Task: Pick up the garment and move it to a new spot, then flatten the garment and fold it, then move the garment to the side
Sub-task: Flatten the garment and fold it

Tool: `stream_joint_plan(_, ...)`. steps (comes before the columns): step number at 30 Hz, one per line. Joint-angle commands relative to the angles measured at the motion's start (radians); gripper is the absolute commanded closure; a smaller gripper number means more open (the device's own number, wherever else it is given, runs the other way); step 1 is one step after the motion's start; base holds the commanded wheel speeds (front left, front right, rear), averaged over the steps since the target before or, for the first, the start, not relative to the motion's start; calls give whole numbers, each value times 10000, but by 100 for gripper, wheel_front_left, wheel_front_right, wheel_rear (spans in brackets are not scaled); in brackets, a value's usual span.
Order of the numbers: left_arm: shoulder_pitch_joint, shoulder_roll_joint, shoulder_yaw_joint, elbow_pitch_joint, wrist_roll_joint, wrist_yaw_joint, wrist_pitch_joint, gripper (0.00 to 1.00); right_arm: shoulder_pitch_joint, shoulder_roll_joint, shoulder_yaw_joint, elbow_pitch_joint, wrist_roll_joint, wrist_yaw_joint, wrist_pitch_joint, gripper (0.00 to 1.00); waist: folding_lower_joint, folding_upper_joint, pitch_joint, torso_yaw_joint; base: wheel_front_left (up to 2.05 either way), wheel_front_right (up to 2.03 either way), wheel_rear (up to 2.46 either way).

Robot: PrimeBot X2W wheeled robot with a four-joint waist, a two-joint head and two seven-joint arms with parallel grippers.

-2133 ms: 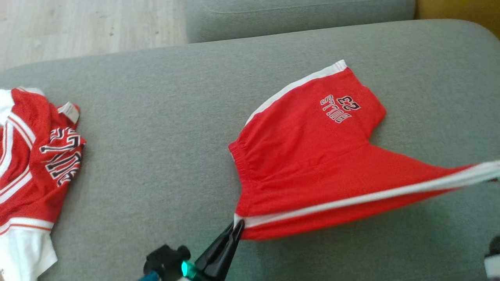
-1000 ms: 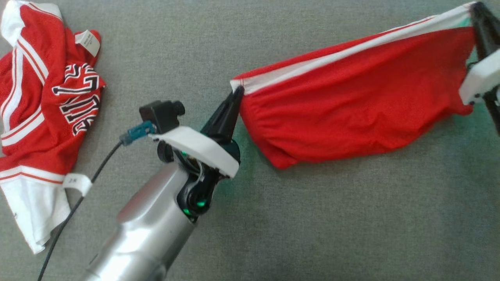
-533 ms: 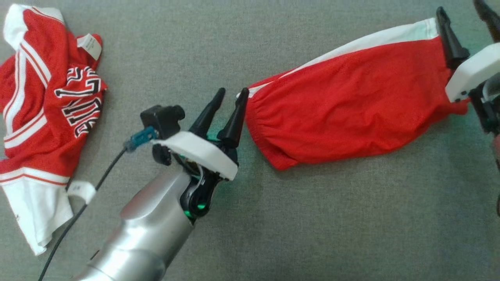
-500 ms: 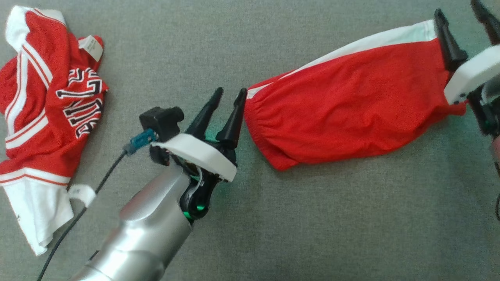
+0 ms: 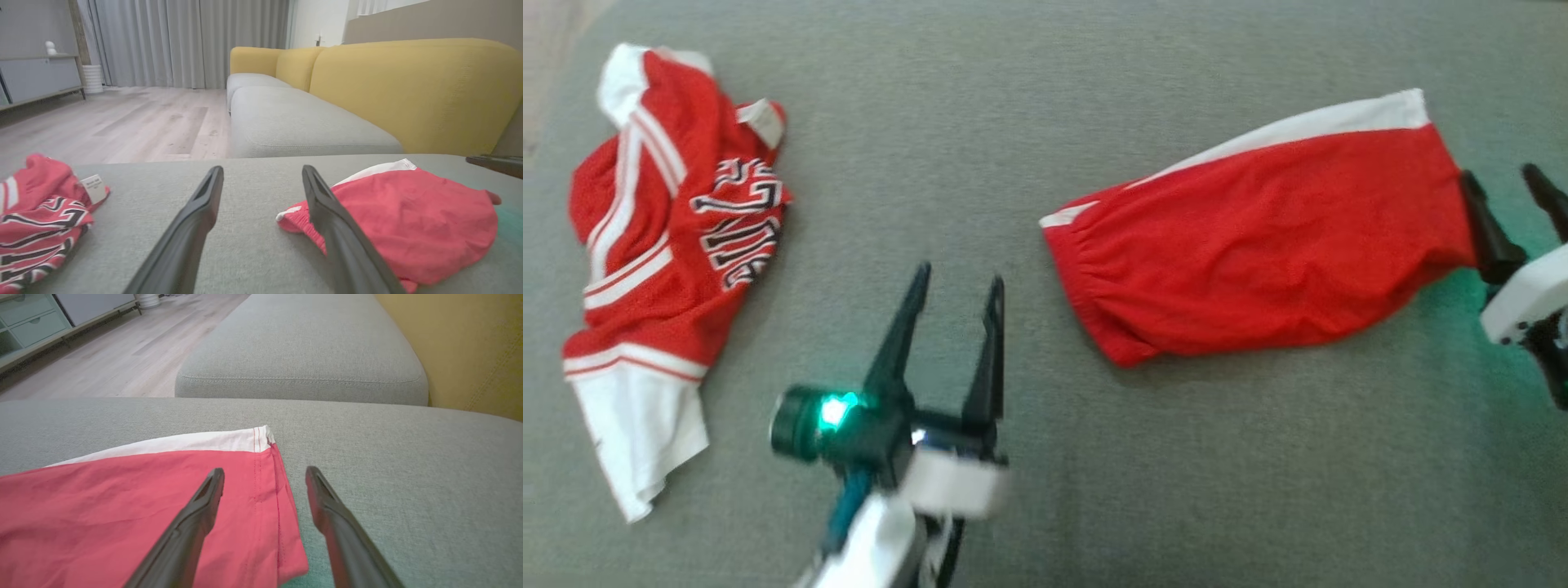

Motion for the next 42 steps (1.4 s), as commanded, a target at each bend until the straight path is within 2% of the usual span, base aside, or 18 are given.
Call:
stream_joint_plan(1, 179, -9, 472, -617, 404, 148, -83, 0, 19, -288, -148, -180, 51, -9, 42, 0, 2, 0, -38, 267, 0, 0, 0)
stream_joint_plan(9, 1686, -468, 781, -1775, 1807, 275, -84, 0, -118, -181, -787, 1411, -234, -9, 966, 0, 2, 0, -111, 1155, 0, 0, 0)
stream_joint_plan(16, 2138, -549, 1068, -1836, 2294, 264, -85, 0, -378, 136, -995, 2627, -472, -9, 1346, 0, 2, 0, -202, 1398, 0, 0, 0)
stream_joint_plan(17, 2181, -560, 1106, -1825, 2319, 242, -85, 0, -390, 176, -969, 2694, -409, -9, 1363, 2, 2, 0, -208, 1398, 0, 0, 0)
stream_joint_plan(18, 2215, -571, 1139, -1815, 2345, 222, -85, 0, -409, 199, -926, 2737, -337, -9, 1371, 50, 2, 0, -214, 1388, 0, 0, 0)
stream_joint_plan(19, 2245, -583, 1173, -1800, 2370, 202, -85, 0, -421, 217, -889, 2764, -275, -9, 1339, 82, 2, 0, -227, 1369, 0, 0, 0)
stream_joint_plan(20, 2272, -596, 1210, -1784, 2388, 184, -85, 0, -429, 235, -859, 2785, -224, -9, 1290, 100, 2, 0, -245, 1338, 0, 0, 0)
stream_joint_plan(27, 2402, -653, 1405, -1681, 2526, 17, -85, 0, -606, 161, -900, 3068, -169, -9, 589, 100, 2, 0, -365, 780, 0, 0, 0)
stream_joint_plan(32, 2412, -692, 1514, -1621, 2579, -129, -85, 0, -693, -225, -855, 3267, -358, -9, 395, 100, 2, 0, -444, 110, 0, 0, 0)
stream_joint_plan(42, 2450, -778, 1565, -1498, 2655, -386, -85, 0, -571, -885, -1213, 3381, -1405, -9, 57, 100, 2, 0, -678, -816, 0, 0, 0)
